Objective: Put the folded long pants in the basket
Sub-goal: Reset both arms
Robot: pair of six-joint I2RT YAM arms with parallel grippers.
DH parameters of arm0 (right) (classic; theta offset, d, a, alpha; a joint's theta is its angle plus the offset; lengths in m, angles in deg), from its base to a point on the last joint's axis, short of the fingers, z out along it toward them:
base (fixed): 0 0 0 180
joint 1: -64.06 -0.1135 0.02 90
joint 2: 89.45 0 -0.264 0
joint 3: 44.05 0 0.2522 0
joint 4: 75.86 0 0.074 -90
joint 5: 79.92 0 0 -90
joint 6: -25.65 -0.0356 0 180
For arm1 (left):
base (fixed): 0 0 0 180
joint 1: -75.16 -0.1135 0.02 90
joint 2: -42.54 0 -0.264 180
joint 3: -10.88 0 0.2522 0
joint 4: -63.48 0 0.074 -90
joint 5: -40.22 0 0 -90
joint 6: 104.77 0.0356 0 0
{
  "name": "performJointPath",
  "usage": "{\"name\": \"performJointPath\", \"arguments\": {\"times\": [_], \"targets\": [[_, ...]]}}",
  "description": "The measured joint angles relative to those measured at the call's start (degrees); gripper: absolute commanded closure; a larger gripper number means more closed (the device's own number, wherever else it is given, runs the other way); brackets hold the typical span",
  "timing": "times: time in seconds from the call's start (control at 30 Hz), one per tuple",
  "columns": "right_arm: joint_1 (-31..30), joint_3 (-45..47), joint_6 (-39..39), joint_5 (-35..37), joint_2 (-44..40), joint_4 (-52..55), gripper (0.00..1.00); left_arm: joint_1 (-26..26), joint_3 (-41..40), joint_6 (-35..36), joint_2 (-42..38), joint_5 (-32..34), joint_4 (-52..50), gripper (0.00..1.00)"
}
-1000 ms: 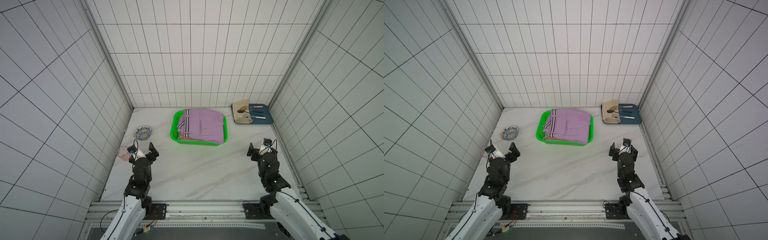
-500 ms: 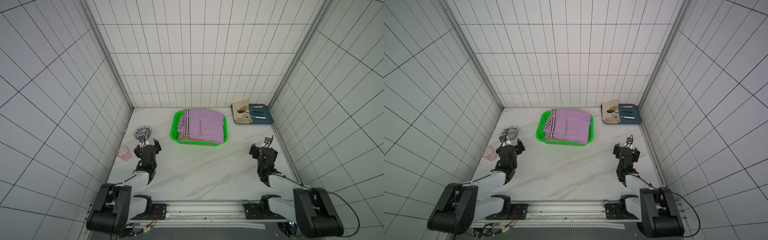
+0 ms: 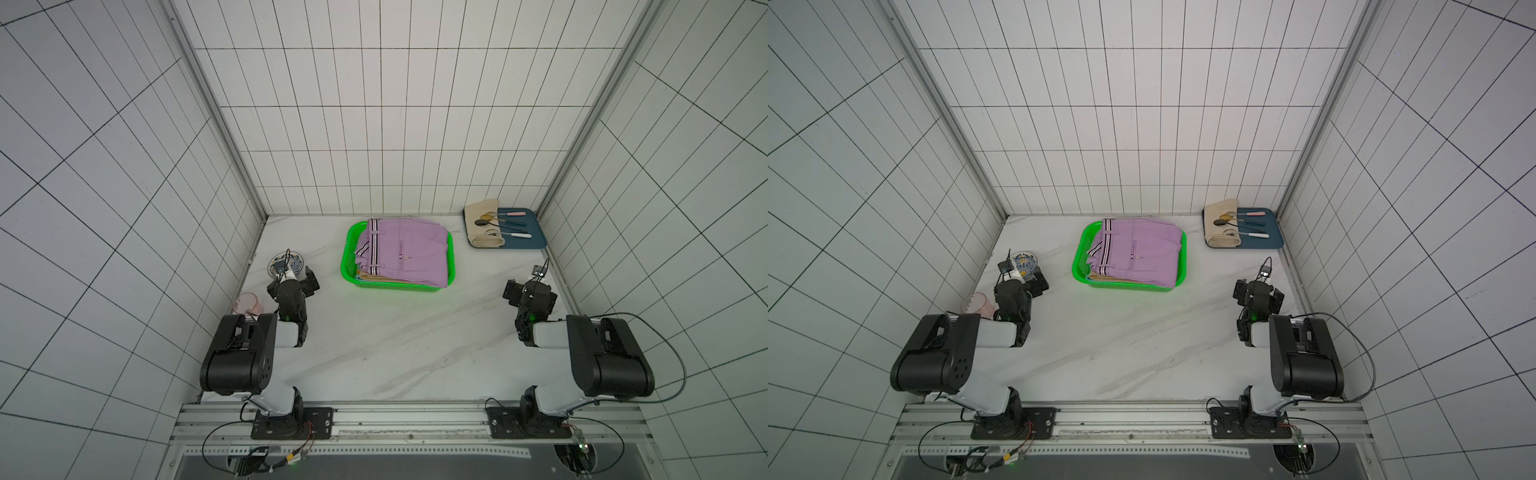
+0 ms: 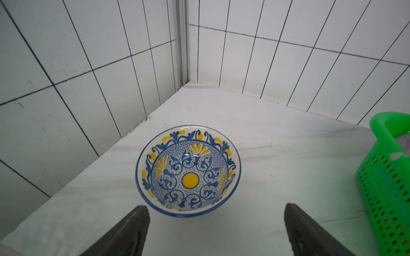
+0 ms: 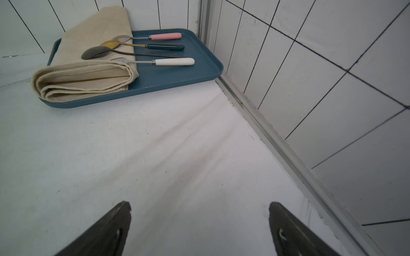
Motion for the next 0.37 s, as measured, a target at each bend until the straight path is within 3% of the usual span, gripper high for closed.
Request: {"name": "performJointPath", "arguments": {"times": [0.37], "targets": [[-0.2,0.0,-0.1,-0.7,0.0,-0.2,0.01,0.4,1.3,0.0,-0.4,-0.2,-4.4,0.03]]}}
